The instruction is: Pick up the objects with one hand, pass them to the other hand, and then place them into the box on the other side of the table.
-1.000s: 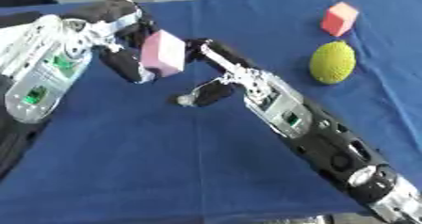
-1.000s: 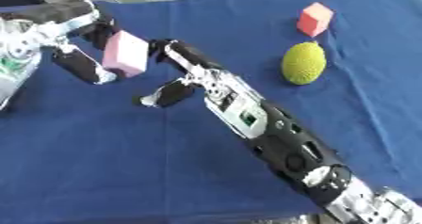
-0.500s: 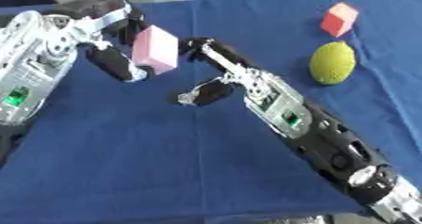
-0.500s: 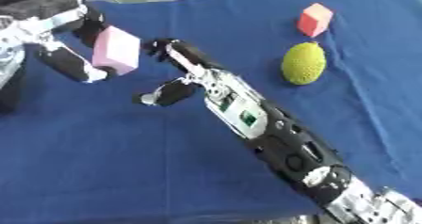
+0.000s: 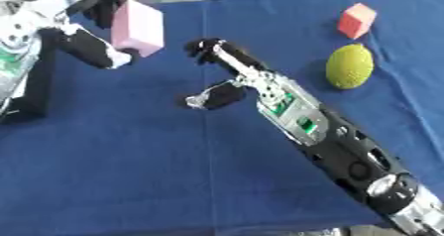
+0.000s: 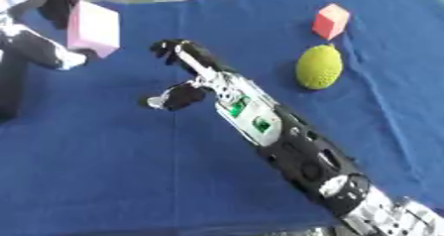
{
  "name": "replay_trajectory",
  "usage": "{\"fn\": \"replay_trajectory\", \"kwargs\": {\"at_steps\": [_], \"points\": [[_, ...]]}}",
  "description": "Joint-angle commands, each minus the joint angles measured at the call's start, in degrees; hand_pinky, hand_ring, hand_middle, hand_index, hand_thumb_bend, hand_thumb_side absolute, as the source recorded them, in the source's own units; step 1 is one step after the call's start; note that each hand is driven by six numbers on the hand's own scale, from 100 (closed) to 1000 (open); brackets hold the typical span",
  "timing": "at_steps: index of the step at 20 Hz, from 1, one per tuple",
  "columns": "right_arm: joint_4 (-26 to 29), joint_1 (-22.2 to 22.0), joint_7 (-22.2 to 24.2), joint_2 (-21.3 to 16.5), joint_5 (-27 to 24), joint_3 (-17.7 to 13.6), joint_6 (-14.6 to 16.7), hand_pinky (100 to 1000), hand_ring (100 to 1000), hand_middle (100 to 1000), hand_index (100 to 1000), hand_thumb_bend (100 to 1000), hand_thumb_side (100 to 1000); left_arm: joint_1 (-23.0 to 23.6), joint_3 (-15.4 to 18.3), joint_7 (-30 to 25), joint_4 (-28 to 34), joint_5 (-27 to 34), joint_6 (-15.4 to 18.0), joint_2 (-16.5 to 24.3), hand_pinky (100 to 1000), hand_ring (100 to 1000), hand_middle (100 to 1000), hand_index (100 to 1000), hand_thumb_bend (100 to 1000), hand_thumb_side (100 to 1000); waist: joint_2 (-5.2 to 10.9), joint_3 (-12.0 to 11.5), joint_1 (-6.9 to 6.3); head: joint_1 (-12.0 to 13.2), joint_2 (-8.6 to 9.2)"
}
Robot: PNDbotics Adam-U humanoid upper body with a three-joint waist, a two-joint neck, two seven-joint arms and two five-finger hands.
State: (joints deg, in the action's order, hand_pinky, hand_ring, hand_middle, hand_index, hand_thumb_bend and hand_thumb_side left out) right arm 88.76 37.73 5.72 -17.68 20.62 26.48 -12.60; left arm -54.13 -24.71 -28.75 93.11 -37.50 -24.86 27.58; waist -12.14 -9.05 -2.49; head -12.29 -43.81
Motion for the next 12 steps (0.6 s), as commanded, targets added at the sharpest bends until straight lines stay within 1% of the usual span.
{"fn": "replay_trajectory", "kwargs": {"at_steps": [1,5,12], "points": [[1.9,0.7,-0.2,-1.3,-0.5,-0.7,-0.1,835,775,774,872,590,278,-0.1,2.8,2.2,0.4,0.9,-0.8,3.1,663,505,396,405,151,116,1.26,0.1,0.09,0.6,-0.3],[2.6,0.8,-0.2,-1.6,-0.8,-0.8,-0.3,835,774,771,870,590,281,0.8,4.9,4.0,-0.4,2.1,-1.6,5.1,665,505,397,406,148,116,1.08,0.2,0.33,1.3,-0.3],[4.4,1.0,-0.9,-2.2,-1.5,-1.3,-0.6,834,774,770,869,587,282,1.3,6.2,4.9,-3.8,1.9,-2.0,9.0,666,515,403,410,181,115,0.83,0.7,0.67,3.0,-0.3]]}}
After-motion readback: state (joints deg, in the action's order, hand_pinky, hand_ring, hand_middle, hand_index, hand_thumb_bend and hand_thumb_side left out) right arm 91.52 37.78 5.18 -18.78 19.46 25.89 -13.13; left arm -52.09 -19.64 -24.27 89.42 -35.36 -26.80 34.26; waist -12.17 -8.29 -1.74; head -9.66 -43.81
